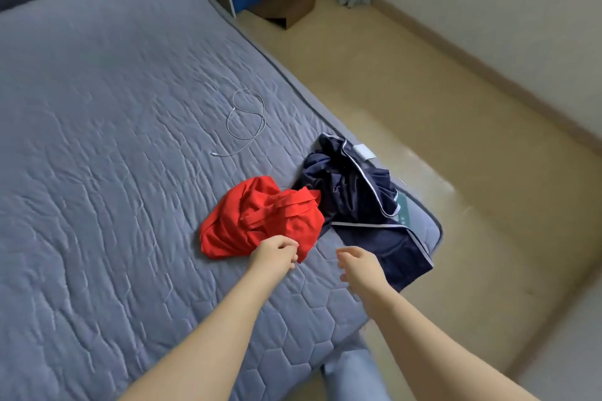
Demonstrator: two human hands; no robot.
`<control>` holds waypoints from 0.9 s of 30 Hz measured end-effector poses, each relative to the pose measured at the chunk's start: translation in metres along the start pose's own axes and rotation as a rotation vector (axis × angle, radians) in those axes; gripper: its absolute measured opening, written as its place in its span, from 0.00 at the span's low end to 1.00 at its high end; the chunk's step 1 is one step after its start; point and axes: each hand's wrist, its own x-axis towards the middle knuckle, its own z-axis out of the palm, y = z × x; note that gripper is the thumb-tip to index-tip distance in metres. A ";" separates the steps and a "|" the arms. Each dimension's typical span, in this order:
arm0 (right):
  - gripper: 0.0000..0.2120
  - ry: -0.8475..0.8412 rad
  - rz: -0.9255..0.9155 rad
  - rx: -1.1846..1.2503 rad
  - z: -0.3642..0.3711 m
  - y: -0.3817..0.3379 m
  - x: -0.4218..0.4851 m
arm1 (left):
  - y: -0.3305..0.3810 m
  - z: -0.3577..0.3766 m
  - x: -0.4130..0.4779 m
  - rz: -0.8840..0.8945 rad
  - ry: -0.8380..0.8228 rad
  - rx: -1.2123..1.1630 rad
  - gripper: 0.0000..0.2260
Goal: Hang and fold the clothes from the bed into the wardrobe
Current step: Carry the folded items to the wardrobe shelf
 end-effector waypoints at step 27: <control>0.22 -0.208 0.004 -0.594 -0.082 0.040 0.318 | 0.003 0.163 0.197 -0.476 0.018 -0.053 0.05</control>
